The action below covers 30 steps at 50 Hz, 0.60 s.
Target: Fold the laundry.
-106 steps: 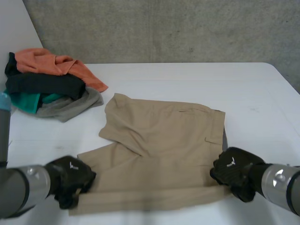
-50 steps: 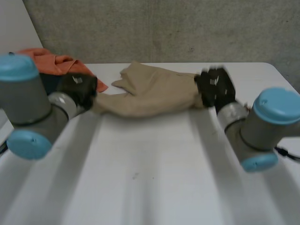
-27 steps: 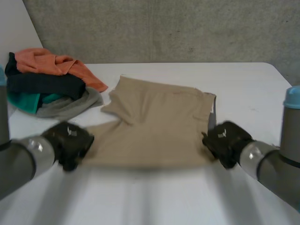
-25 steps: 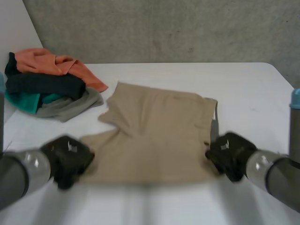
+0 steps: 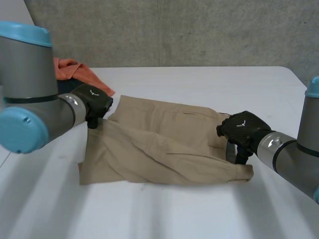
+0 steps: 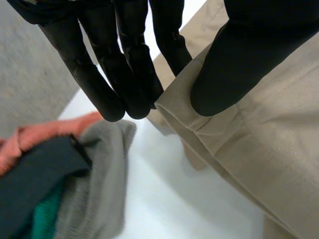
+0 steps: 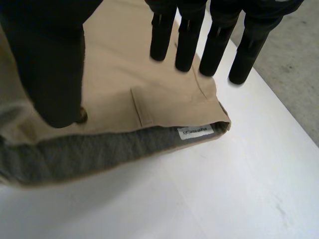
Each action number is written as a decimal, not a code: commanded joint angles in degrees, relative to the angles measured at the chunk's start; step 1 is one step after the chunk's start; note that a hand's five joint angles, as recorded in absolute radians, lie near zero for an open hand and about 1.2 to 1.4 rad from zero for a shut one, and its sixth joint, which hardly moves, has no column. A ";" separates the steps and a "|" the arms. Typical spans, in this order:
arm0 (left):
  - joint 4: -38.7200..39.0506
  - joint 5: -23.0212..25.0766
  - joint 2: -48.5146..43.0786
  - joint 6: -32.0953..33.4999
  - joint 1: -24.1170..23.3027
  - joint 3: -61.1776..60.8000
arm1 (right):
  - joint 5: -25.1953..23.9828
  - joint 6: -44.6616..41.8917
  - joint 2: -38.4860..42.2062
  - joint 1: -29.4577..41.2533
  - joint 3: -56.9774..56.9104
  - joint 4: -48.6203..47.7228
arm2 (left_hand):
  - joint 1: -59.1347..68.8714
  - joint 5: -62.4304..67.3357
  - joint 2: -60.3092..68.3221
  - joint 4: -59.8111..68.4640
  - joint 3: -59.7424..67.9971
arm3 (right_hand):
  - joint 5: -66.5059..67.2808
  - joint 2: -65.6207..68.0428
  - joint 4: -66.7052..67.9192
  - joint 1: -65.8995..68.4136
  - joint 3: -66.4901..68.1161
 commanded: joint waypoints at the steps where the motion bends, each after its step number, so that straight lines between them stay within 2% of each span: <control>1: -5.54 -1.17 -4.12 -3.24 -1.09 4.49 | -0.34 9.50 -4.75 -0.12 0.04 4.21 | 13.51 13.11 11.25 11.54 11.97 | -6.56 -6.35 -7.56 -6.45 -7.34; 11: -3.70 -1.52 -3.59 -3.16 -1.27 2.30 | -5.53 8.99 -7.58 -1.70 -0.67 12.75 | 13.51 13.11 11.25 11.54 11.97 | -6.23 -6.02 -7.23 -6.12 -7.01; 17: -3.26 -1.69 -3.77 -3.16 -0.92 1.94 | -5.98 6.00 -7.14 -1.44 0.83 16.53 | 13.51 13.11 11.25 11.54 11.97 | -6.06 -5.85 -7.06 -5.95 -6.84; 23: -2.99 -1.52 -4.29 -3.16 -0.31 2.56 | -5.19 4.41 -5.30 -0.47 4.43 14.96 | 13.51 13.11 11.25 11.54 11.97 | -3.05 -2.84 -4.04 -2.93 -3.82; 25: -2.73 -1.43 -4.56 -3.16 -0.13 2.99 | -4.40 4.15 -3.98 -0.21 4.87 12.86 | 13.51 13.11 11.25 11.54 11.97 | 2.16 2.36 1.16 2.27 1.38; 29: -1.94 -1.43 -5.78 -3.16 0.22 4.57 | -1.24 4.50 0.14 0.85 4.26 7.84 | 13.51 13.11 11.25 11.54 11.97 | 29.53 29.74 28.54 29.64 28.76; 30: -1.59 -1.43 -6.57 -3.16 0.31 5.54 | 0.16 4.67 1.89 1.37 2.95 6.18 | 13.51 13.11 11.25 11.54 11.97 | 49.58 49.79 48.59 49.70 48.81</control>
